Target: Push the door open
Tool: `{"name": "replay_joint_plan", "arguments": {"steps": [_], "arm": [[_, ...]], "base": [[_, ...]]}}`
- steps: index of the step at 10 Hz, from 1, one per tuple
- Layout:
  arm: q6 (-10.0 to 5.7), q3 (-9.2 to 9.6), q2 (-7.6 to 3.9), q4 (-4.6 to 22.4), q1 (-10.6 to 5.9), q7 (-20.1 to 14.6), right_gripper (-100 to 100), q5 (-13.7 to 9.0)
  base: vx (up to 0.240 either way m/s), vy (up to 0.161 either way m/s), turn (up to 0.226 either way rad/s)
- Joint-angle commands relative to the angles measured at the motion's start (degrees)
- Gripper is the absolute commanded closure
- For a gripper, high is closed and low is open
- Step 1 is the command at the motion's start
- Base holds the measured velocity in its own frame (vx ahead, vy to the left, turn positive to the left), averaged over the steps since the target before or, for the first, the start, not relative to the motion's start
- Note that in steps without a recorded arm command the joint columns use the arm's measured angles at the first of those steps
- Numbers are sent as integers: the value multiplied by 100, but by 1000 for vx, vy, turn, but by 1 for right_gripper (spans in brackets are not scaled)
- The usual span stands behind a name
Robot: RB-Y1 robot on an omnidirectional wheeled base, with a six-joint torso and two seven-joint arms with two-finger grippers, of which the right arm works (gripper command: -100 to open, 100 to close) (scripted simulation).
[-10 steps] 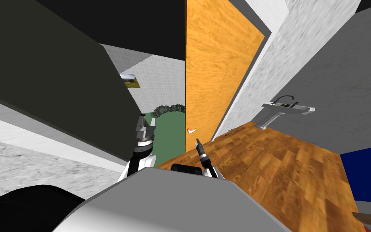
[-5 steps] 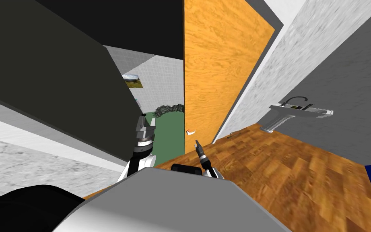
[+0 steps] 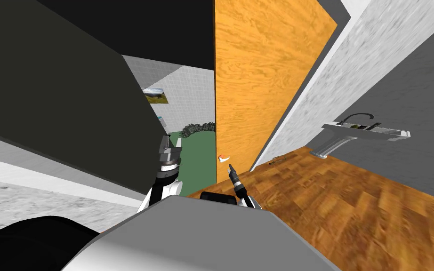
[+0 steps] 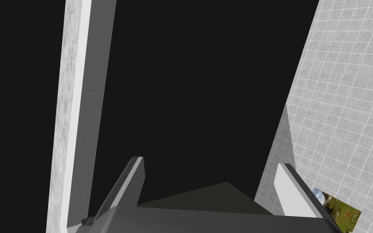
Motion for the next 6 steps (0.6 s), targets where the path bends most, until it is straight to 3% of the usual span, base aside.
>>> {"name": "replay_joint_plan", "arguments": {"steps": [1, 6], "arm": [[-28, -26, 35, 57, -14, 18, -100, -2], [-82, -79, 104, 171, -35, 53, -100, -5]], "base": [[177, 84, 29], [171, 67, 28]]}}
